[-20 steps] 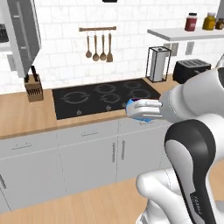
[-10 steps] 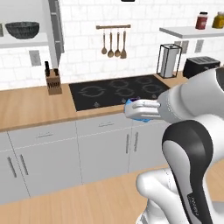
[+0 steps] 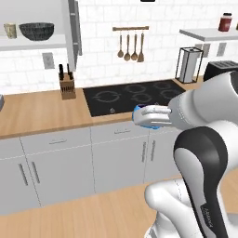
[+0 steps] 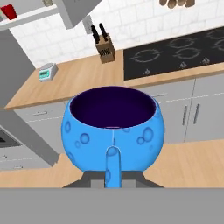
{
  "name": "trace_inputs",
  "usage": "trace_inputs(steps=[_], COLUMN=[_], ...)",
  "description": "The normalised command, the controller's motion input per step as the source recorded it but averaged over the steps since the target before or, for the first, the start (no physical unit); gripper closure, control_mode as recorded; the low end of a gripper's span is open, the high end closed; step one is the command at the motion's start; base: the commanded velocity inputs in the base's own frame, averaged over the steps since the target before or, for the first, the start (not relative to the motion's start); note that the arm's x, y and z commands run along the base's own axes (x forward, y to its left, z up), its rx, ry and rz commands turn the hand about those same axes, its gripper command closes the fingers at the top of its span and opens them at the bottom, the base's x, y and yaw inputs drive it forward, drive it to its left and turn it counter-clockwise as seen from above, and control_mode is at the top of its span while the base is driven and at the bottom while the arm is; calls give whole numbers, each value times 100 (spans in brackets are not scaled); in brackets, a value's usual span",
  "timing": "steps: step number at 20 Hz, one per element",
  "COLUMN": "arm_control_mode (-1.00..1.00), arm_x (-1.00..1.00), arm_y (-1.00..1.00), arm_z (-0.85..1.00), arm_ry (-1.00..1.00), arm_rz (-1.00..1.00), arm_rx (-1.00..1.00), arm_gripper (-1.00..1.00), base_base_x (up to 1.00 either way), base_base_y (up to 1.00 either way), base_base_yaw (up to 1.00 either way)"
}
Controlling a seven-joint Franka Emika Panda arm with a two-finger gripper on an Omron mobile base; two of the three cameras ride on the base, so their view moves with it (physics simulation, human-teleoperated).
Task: Gather all objects into one cabinet and sort the glasses and bowls to opposite sides.
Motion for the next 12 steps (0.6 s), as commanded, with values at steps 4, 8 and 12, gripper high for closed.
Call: trace_inputs(steps=[4, 8, 12], arm_control_mode=[100, 100, 100], arm_x=[0, 0, 0], arm_y=[0, 0, 0], arm_z=[0, 0, 0], arm_ry=[0, 0, 0], arm_rz=[0, 0, 0], arm_rx=[0, 0, 0], arm_gripper=[100, 100, 100], base_base_x=[10, -26, 2], base_base_y=[49, 85, 97], base_base_yaw=[0, 0, -3])
